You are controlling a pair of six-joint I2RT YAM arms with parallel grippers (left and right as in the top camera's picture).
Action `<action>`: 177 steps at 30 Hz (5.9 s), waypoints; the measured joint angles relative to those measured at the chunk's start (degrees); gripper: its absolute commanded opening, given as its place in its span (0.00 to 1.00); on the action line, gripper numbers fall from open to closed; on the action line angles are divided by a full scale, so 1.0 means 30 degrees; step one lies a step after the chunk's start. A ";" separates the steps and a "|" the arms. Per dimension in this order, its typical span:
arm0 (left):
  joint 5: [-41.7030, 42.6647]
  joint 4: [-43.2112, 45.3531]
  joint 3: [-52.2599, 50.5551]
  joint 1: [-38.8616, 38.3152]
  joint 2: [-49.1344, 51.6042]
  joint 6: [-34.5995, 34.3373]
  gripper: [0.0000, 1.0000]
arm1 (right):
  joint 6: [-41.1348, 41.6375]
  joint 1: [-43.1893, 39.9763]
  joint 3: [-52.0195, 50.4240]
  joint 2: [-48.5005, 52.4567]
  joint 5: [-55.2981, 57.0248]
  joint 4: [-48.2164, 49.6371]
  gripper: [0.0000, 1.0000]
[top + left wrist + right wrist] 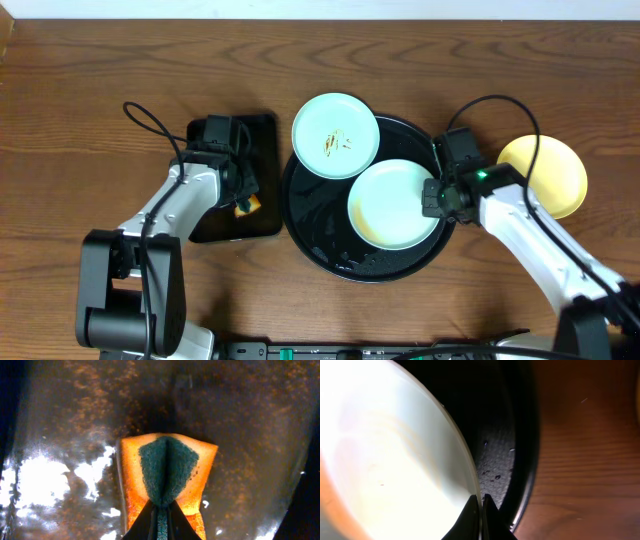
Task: Clean dirty plates on tray and stack at the side
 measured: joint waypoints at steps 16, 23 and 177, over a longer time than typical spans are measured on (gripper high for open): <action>0.7431 0.0678 0.0058 0.2412 0.0386 0.1639 0.07 | -0.3053 0.0007 -0.0029 -0.3118 0.4160 0.1406 0.01; 1.0892 0.0801 0.0015 0.4947 0.0423 0.1632 0.08 | -0.5195 0.0437 -0.0044 -0.4481 0.6827 0.2681 0.01; 0.2419 -0.0721 -0.1625 0.2266 -0.4998 0.3483 0.08 | 0.0102 -0.3541 -0.0750 -0.0131 -0.0401 0.0670 0.01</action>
